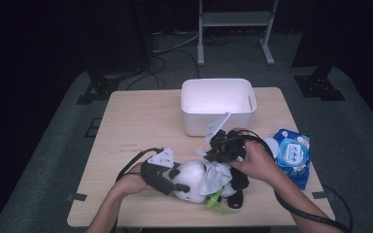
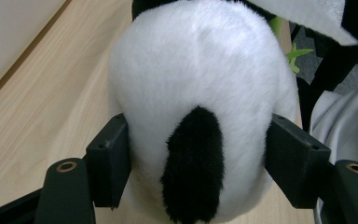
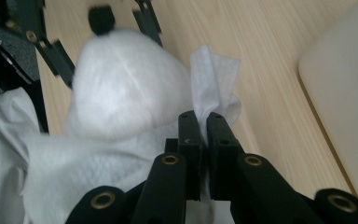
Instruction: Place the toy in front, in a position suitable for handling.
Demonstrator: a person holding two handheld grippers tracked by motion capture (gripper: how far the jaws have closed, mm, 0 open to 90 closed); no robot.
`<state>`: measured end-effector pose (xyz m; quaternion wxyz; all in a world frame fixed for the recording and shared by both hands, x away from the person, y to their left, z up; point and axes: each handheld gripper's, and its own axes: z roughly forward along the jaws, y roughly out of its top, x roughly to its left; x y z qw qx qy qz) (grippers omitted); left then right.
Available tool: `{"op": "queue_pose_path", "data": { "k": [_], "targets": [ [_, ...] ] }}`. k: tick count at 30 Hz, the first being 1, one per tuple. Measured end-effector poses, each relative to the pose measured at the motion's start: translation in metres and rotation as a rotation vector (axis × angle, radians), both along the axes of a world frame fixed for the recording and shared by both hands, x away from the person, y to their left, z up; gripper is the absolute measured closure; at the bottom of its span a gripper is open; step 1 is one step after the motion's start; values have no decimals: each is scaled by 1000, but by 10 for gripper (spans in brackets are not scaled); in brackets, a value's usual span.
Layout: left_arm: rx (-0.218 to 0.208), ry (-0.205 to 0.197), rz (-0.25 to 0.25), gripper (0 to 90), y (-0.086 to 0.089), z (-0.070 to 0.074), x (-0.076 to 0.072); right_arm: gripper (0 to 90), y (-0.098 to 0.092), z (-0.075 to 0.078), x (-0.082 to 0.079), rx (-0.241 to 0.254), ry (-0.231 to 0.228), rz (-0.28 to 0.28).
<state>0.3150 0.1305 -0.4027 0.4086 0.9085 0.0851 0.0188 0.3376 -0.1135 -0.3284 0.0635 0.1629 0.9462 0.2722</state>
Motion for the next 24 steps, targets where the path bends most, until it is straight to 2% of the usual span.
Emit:
{"op": "queue_pose_path", "data": {
  "k": [8, 14, 20, 24],
  "targets": [
    [1, 13, 6, 292, 0, 0, 2, 850, -50, 4, -15, 86, 1, -70],
    [0, 16, 10, 291, -1, 1, 3, 848, -75, 2, -23, 128, 37, -101],
    [5, 16, 14, 291, -2, 1, 3, 847, -80, 0, -25, 130, 51, -109],
    [10, 14, 15, 291, -2, 2, 2, 847, -71, 4, -23, 119, 41, -95]
  ]
}}
